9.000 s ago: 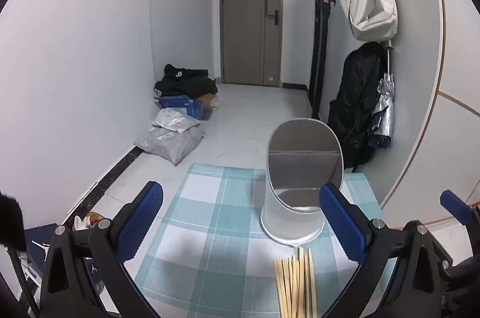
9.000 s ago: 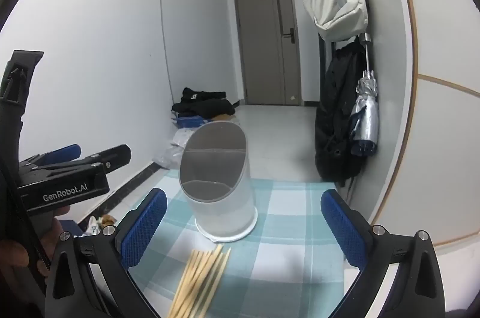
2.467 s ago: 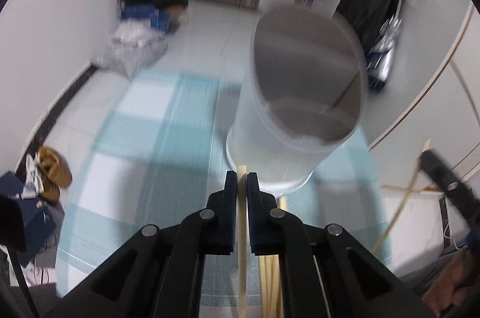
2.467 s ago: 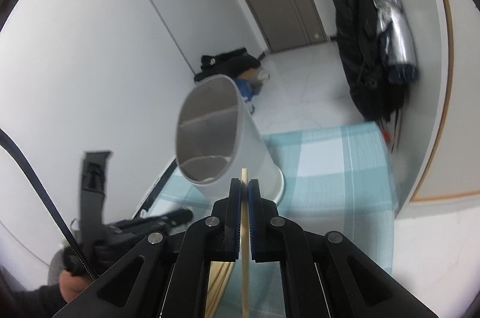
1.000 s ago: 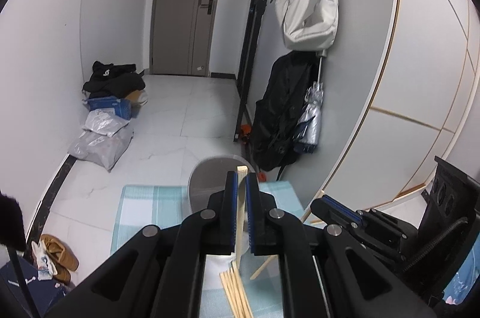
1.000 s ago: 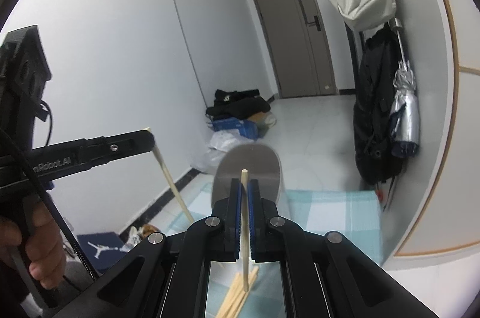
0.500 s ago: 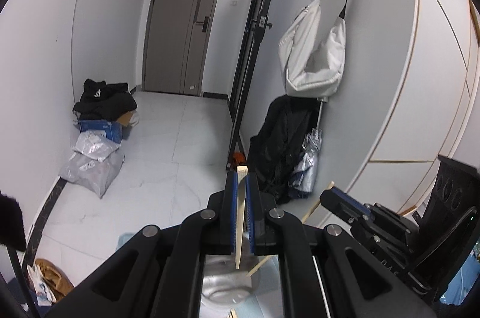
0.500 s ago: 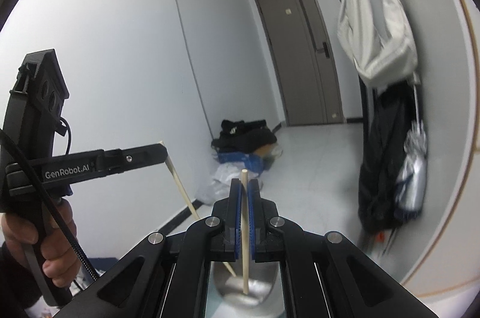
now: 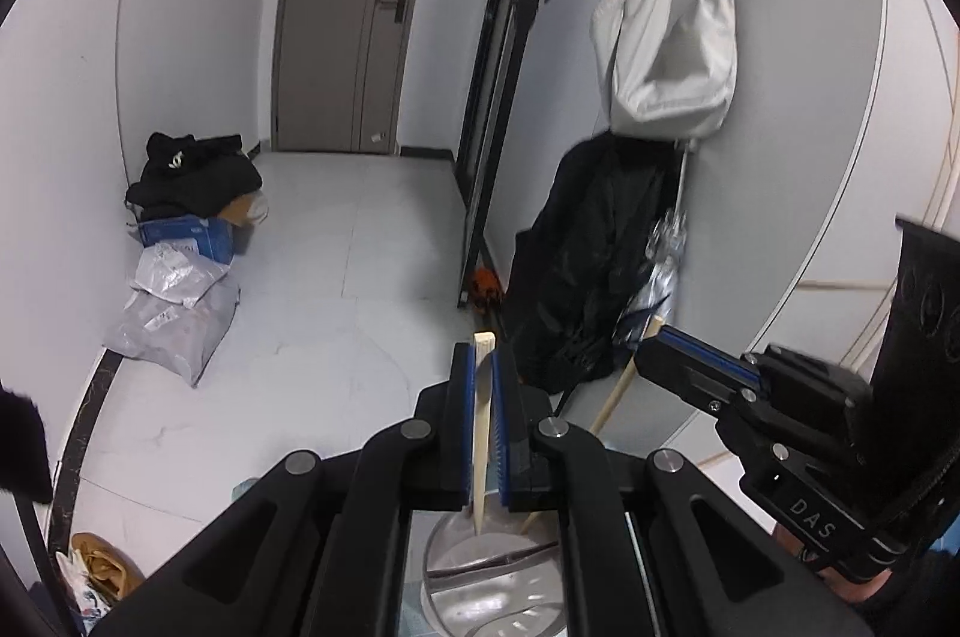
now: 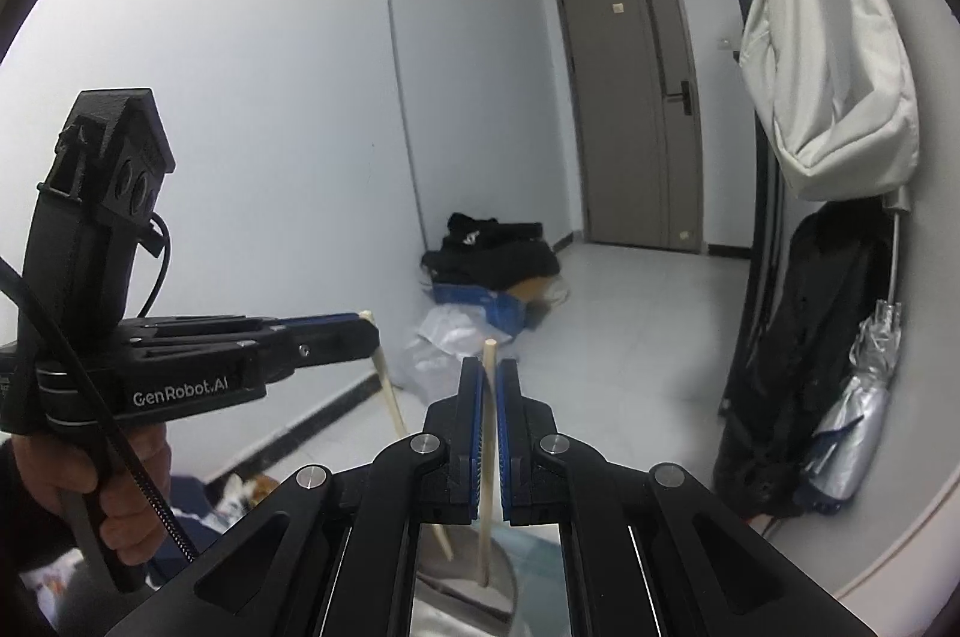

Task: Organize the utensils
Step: 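Lower the chopstick into the holder and open the right gripper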

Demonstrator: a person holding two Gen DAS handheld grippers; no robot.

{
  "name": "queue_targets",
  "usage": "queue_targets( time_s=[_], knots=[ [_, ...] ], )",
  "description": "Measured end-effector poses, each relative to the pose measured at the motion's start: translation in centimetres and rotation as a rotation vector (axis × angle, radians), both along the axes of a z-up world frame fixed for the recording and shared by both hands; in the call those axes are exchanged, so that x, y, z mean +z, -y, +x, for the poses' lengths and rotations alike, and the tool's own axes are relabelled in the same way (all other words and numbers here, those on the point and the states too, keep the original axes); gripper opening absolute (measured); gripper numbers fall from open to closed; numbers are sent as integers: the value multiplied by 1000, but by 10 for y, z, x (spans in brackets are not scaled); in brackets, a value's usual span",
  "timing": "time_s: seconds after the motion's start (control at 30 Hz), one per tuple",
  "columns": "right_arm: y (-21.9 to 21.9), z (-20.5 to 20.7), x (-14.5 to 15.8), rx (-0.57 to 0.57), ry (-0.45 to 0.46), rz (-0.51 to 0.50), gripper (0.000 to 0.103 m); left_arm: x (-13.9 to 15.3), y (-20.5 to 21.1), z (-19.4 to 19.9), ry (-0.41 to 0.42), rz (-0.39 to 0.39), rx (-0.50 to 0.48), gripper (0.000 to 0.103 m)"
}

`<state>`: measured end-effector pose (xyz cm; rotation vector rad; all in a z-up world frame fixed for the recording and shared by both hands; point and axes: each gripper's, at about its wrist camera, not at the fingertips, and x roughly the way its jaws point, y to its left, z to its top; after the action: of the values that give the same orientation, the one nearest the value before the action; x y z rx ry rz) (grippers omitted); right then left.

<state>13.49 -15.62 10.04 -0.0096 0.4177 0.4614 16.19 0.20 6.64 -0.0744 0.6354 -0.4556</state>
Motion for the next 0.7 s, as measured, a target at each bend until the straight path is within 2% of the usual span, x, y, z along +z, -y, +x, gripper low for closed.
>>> queue_targets(
  time_s=[0.2, 0.37, 0.43, 0.5, 0.57, 0.63, 0.7],
  knots=[
    [-14, 6, -33, 70, -58, -86, 4, -20, 0, 8, -62, 10, -30, 3],
    [-29, 5, -56, 130, -98, -97, 4, -34, -10, 12, -124, -11, -9, 6],
    [-34, 4, -60, 145, -101, -92, 4, -39, -15, 14, -152, -1, 33, 19],
    [-36, 2, -64, 162, -105, -74, 9, -41, -25, 12, -168, -22, 74, 29],
    [-36, -1, -66, 148, -108, -70, 19, -38, -34, 7, -159, -33, 114, 40],
    [-33, -5, -66, 132, -118, -49, 21, -35, -41, 1, -140, -33, 162, 54],
    [-28, -12, -66, 117, -124, -28, 27, -29, -49, -6, -123, -36, 206, 61]
  ],
)
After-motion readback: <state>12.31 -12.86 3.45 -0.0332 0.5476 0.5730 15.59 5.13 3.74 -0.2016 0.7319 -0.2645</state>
